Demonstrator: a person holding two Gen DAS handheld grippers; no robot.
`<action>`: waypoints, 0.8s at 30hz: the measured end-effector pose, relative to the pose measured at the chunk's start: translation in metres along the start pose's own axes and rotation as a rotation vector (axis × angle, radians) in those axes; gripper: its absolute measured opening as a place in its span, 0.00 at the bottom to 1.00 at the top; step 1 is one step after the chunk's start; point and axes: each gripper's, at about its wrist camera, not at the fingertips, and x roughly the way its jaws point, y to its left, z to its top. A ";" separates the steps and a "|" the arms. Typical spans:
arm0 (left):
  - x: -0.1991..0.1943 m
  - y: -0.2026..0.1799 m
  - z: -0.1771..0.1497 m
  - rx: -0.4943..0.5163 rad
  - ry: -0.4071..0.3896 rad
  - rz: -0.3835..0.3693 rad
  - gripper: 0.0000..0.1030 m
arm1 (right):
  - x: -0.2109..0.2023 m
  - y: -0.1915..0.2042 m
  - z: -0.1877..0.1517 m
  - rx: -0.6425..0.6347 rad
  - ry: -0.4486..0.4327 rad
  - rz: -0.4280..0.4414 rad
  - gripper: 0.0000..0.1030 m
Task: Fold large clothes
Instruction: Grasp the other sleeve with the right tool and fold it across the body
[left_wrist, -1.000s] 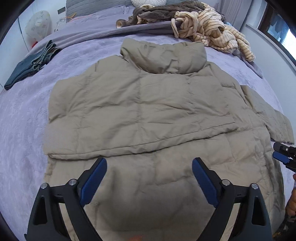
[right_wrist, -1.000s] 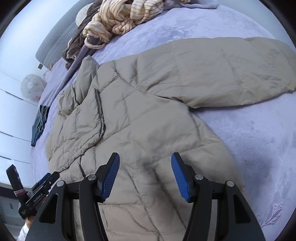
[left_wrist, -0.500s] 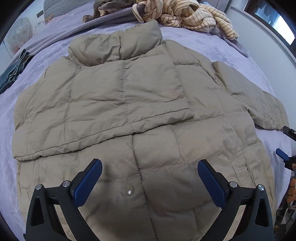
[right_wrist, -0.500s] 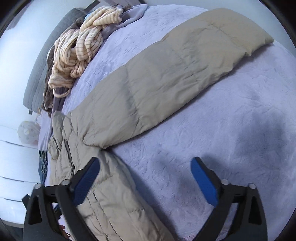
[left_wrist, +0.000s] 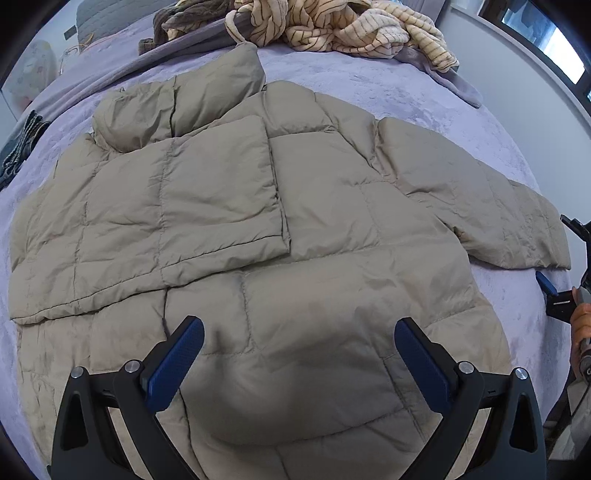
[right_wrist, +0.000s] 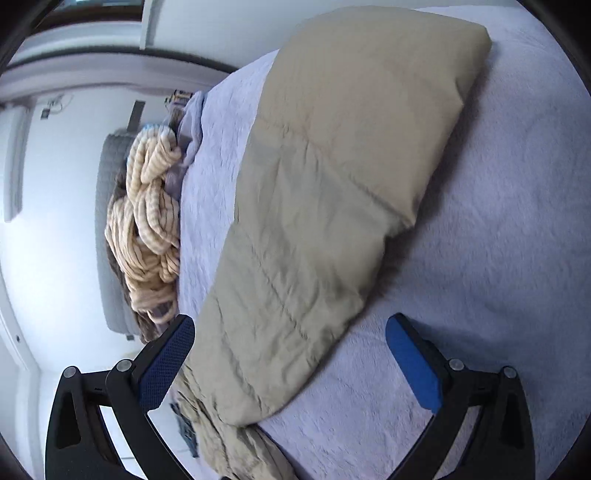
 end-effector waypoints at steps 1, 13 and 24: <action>0.001 -0.003 0.002 -0.002 -0.003 0.001 1.00 | 0.002 -0.001 0.005 0.028 -0.010 0.032 1.00; -0.007 0.016 0.008 -0.060 -0.071 0.047 1.00 | 0.041 -0.010 0.018 0.293 0.055 0.208 0.06; -0.024 0.088 0.013 -0.122 -0.127 0.090 1.00 | 0.064 0.137 -0.031 -0.119 0.178 0.333 0.05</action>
